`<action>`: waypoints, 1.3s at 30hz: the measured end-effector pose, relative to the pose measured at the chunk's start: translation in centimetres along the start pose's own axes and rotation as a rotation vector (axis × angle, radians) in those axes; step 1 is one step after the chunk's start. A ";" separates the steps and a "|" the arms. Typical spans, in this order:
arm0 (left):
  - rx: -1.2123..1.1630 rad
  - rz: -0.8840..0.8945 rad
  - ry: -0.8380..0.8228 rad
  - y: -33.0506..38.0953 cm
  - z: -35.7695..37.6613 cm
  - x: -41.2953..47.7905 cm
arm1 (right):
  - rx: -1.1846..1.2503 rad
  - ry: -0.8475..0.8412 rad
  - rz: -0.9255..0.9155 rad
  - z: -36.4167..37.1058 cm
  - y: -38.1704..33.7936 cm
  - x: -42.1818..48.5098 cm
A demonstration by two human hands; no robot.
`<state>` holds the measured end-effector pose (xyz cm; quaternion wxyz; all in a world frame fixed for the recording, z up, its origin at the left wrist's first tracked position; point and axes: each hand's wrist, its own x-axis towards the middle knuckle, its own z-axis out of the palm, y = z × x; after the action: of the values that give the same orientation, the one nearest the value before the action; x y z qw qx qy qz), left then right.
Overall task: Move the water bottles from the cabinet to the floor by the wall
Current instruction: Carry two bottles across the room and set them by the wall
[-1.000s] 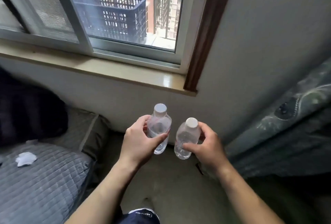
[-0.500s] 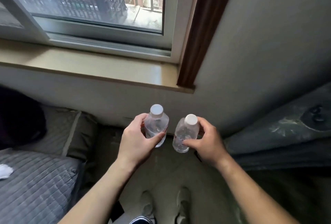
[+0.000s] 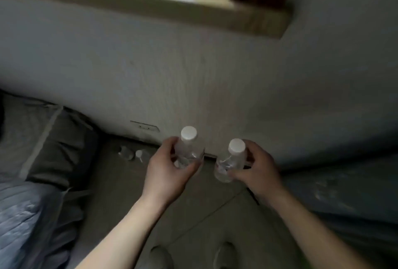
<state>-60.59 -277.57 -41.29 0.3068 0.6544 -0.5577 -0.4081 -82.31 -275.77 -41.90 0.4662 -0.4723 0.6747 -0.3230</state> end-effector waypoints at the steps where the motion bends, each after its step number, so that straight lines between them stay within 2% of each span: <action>1: -0.014 0.002 -0.001 -2.2 1.4 0.6 | -0.002 -0.007 -0.006 0.7 2.2 1.0; 9: -0.076 0.021 0.057 -17.8 11.2 4.7 | -0.024 -0.019 0.007 6.7 18.5 8.9; 18: 0.037 0.006 0.020 -30.8 18.6 7.0 | -0.054 -0.042 -0.021 12.0 30.5 14.0; 26: 0.039 0.031 0.018 -35.9 22.2 8.2 | -0.073 -0.037 -0.080 14.4 35.1 15.8; 30: 0.025 0.051 0.071 -37.8 23.4 8.3 | -0.082 -0.037 -0.093 15.0 37.1 16.3; 39: -0.005 0.090 0.110 -40.4 25.7 7.9 | -0.074 -0.029 -0.117 15.4 40.2 16.8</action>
<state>-63.37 -276.24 -89.67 0.3566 0.6493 -0.5681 -0.3586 -83.48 -277.58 -88.03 0.4386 -0.5326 0.6505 -0.3177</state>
